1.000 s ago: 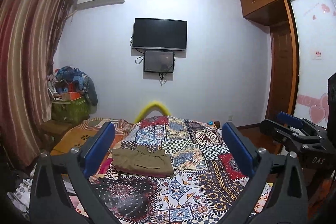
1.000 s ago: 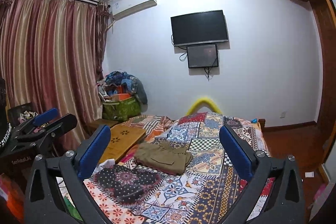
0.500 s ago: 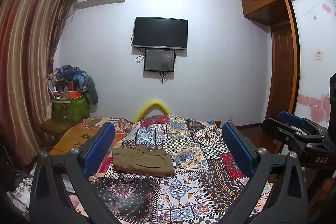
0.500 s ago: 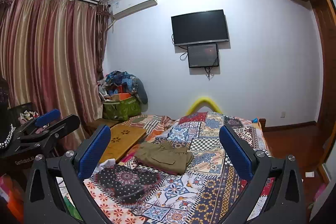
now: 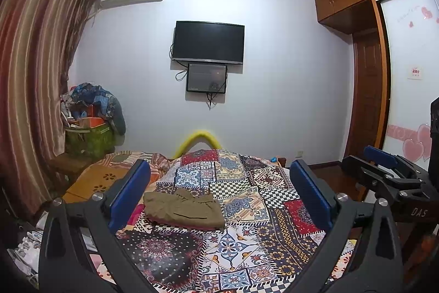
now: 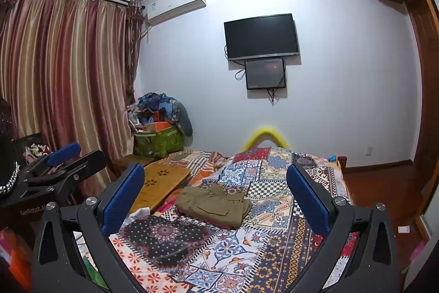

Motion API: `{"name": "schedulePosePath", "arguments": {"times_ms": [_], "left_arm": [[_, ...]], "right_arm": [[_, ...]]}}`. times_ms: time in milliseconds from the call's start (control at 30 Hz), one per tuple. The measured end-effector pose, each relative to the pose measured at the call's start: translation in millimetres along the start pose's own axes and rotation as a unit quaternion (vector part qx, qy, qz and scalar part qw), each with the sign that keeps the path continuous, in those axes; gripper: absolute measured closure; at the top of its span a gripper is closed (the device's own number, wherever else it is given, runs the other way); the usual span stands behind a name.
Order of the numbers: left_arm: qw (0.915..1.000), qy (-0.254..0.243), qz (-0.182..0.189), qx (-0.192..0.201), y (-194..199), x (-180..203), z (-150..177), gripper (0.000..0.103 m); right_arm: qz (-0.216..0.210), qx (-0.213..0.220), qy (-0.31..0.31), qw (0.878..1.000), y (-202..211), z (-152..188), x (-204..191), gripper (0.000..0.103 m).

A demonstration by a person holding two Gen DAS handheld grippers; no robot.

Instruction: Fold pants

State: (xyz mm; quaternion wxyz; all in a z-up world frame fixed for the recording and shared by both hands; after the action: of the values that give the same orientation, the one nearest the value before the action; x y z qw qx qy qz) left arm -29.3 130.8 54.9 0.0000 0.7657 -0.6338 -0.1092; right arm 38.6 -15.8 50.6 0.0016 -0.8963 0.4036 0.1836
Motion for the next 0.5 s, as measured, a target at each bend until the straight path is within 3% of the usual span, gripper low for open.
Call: {"name": "schedulePosePath", "arguments": {"times_ms": [500], "left_arm": [[0.9999, 0.009, 0.005, -0.001, -1.5, -1.6, 0.5, 0.000]], "right_arm": [[-0.001, -0.001, 0.001, 1.000, -0.6, -0.9, -0.4, 0.000]]}}
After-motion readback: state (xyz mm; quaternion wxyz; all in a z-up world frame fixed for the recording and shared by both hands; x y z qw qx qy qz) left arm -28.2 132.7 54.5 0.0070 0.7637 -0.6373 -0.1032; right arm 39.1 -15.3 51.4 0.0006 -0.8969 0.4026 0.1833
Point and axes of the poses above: each gripper's, at about its wrist camera, not at the fingertips, and y roughly against the way its jaws point, x to its right, z to its underside, the point moved 2 cm from there along -y, roughly the way its jaws point, and after that the axes turned 14 degrees about -y, right-handed, at the moved point
